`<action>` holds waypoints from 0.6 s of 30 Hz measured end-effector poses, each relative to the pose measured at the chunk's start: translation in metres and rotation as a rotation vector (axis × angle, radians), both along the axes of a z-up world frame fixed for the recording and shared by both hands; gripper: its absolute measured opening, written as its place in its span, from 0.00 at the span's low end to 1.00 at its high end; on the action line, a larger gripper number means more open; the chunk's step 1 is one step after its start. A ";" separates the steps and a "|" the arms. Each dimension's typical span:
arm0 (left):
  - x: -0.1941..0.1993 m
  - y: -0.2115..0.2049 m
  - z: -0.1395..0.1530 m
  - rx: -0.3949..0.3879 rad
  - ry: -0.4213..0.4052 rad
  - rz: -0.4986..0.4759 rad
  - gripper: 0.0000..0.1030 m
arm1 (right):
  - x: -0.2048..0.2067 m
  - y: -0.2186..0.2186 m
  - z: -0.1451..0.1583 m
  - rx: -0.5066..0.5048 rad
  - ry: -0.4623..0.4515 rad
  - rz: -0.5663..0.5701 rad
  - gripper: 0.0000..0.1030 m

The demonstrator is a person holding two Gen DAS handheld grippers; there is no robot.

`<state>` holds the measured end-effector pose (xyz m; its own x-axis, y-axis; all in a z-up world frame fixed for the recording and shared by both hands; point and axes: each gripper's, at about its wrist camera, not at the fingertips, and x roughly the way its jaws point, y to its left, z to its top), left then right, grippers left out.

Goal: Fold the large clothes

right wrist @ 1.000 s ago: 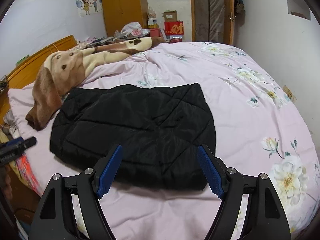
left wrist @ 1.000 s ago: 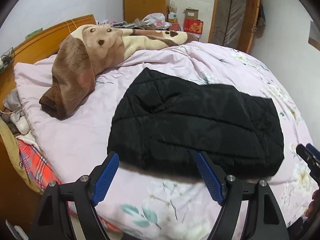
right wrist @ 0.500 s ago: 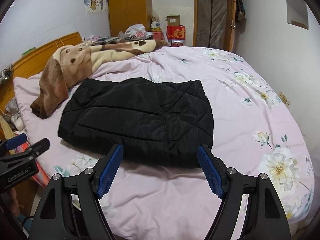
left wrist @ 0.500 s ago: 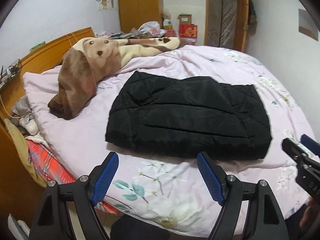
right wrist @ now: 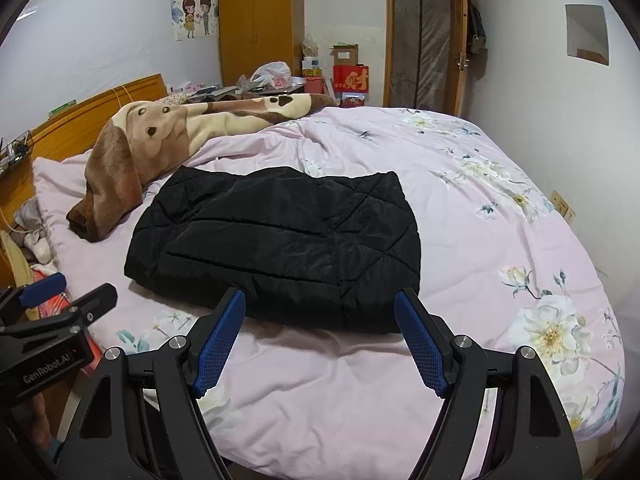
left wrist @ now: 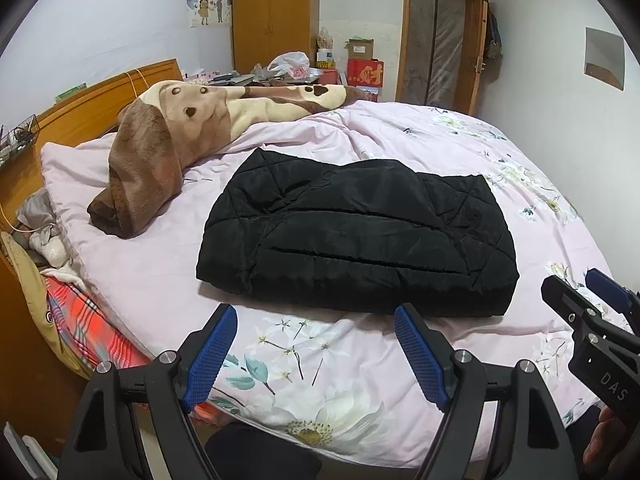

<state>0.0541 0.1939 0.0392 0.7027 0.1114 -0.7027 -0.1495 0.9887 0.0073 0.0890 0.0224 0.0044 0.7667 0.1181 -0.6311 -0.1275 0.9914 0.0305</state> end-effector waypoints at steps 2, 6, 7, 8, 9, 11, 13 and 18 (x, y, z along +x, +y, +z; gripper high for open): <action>-0.001 -0.001 0.000 0.011 -0.004 0.002 0.78 | 0.000 0.000 0.000 0.001 0.000 0.002 0.75; -0.002 -0.001 -0.001 0.005 -0.004 0.000 0.78 | -0.003 0.001 -0.001 0.003 0.002 0.004 0.75; -0.003 -0.001 -0.001 0.004 -0.004 -0.001 0.78 | -0.003 0.001 -0.001 0.002 0.002 0.004 0.75; -0.003 -0.002 -0.001 0.003 -0.006 -0.001 0.78 | -0.003 0.001 -0.001 0.002 0.001 0.003 0.75; -0.003 -0.002 -0.002 0.000 -0.007 -0.004 0.78 | -0.003 0.001 -0.001 0.004 0.001 0.004 0.75; -0.004 -0.002 -0.002 -0.005 -0.008 -0.004 0.78 | -0.003 0.001 -0.001 0.002 0.001 0.003 0.75; -0.004 -0.002 -0.001 0.000 -0.007 -0.006 0.78 | -0.003 0.001 -0.001 0.004 0.003 0.005 0.75; -0.006 -0.002 -0.002 -0.002 -0.017 -0.012 0.78 | -0.003 0.001 -0.001 0.002 0.001 0.004 0.75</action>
